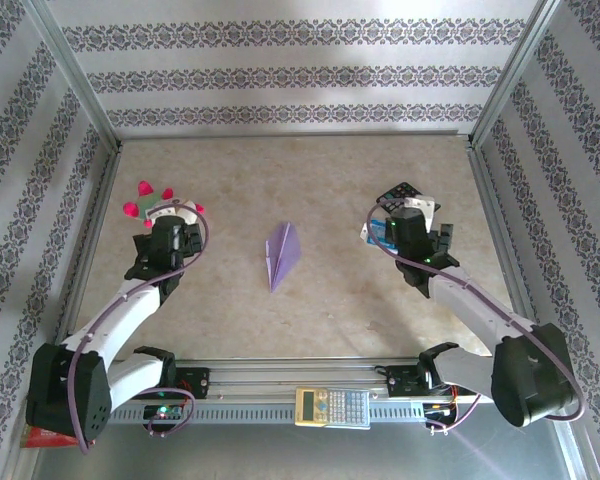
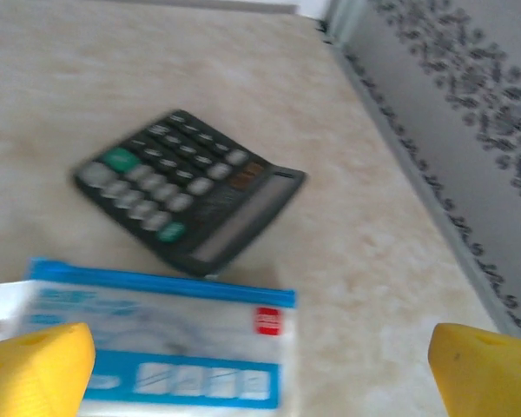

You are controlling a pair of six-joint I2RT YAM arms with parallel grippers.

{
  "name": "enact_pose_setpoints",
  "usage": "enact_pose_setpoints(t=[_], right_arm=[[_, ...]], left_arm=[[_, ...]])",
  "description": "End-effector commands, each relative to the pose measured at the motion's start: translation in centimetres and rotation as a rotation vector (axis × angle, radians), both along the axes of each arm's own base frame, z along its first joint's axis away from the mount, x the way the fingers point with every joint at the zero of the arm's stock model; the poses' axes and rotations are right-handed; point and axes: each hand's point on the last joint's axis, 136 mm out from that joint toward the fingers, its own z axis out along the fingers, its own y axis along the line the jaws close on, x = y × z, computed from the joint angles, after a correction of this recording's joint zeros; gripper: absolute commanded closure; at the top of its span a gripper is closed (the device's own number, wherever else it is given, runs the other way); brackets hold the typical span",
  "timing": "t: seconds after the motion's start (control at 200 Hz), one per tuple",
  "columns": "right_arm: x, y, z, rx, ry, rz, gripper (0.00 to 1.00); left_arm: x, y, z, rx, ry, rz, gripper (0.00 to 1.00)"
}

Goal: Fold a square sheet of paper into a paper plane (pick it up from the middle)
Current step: Reset both arms

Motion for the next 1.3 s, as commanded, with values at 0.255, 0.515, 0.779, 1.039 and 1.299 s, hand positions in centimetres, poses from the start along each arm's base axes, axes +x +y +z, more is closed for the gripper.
enact_pose_setpoints(t=[0.255, 0.515, 0.779, 1.039, 1.299], right_arm=[[2.2, -2.0, -1.7, 0.025, -0.181, 0.114, 0.02], [4.7, -1.4, -1.5, 0.102, -0.231, 0.188, 0.02], [4.5, -0.6, -2.7, 0.179, -0.343, 0.247, 0.02], [5.4, -0.9, -4.1, 0.183, -0.301, 0.22, 0.02], [5.4, -0.8, -4.1, 0.175, -0.302, 0.225, 0.02]], left_arm=[[2.7, 2.0, -2.5, 0.073, -0.129, -0.013, 0.0], [5.8, 0.7, -2.2, -0.012, -0.204, -0.081, 0.0], [7.1, -0.3, -3.9, -0.022, -0.22, -0.177, 0.0], [7.0, -1.2, -4.7, -0.029, -0.243, -0.242, 0.0], [6.6, -0.8, -4.7, -0.027, -0.251, -0.216, 0.0]])
